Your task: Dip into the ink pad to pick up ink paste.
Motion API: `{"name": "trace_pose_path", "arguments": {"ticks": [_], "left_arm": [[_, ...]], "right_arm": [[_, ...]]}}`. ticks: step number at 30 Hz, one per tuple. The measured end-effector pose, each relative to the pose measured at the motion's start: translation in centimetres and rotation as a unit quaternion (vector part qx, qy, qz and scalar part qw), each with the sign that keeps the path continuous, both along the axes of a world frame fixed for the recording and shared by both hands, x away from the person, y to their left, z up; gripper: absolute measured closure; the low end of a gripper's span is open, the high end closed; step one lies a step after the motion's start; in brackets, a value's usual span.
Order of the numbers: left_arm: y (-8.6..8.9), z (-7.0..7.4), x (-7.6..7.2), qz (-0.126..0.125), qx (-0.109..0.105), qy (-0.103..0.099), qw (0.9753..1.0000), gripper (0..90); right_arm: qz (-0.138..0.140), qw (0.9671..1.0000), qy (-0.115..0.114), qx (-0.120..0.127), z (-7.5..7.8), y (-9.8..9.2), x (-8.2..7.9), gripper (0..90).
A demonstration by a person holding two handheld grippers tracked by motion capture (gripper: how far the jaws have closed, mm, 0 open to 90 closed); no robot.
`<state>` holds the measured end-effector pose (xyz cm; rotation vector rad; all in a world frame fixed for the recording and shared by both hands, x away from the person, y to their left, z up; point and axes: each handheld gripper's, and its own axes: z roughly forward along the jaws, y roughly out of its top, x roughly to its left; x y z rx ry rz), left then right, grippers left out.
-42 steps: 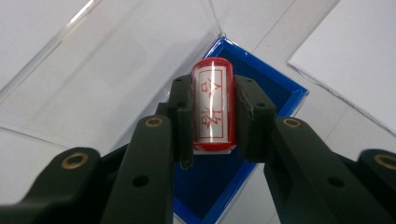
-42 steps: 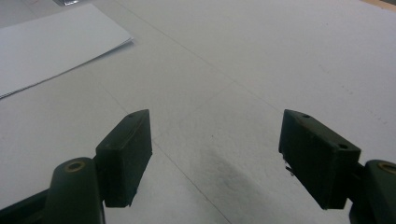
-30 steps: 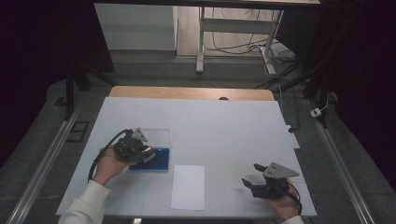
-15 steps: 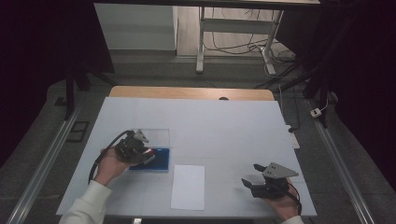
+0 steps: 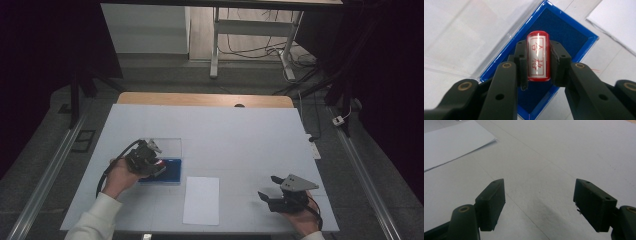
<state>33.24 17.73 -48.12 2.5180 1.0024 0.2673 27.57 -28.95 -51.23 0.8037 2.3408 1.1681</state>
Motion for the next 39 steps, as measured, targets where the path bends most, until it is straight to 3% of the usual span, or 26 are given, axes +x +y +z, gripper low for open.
{"name": "trace_pose_path", "arguments": {"ticks": [23, 27, 29, 31, 35, 39], "left_arm": [[-0.6, -0.1, -0.4, 0.002, 0.019, -0.014, 0.9997, 71.3], [0.0, 0.6, -0.6, -0.005, -0.001, -0.022, 0.9997, 70.9], [0.6, 1.5, -0.7, -0.01, -0.031, -0.021, 0.9993, 70.9], [1.0, 2.6, -1.1, -0.01, -0.045, -0.031, 0.9984, 70.8], [1.3, 3.9, -1.8, -0.013, -0.056, -0.047, 0.9972, 70.8], [1.1, 4.1, -2.0, -0.015, -0.052, -0.055, 0.997, 70.7]], "right_arm": [[0.002, 1.0, -0.003, -0.001, 0.2, 0.1, -0.2, 25.2], [-0.001, 1.0, -0.003, 0.0, 0.2, 0.0, -0.2, 25.2], [-0.001, 1.0, -0.004, 0.0, 0.2, -0.1, -0.1, 25.2], [-0.001, 1.0, -0.002, -0.001, 0.1, -0.1, -0.1, 25.2], [-0.003, 1.0, -0.003, 0.002, 0.1, -0.1, -0.1, 25.2], [-0.002, 1.0, -0.005, 0.003, 0.1, -0.1, -0.1, 25.2]]}}
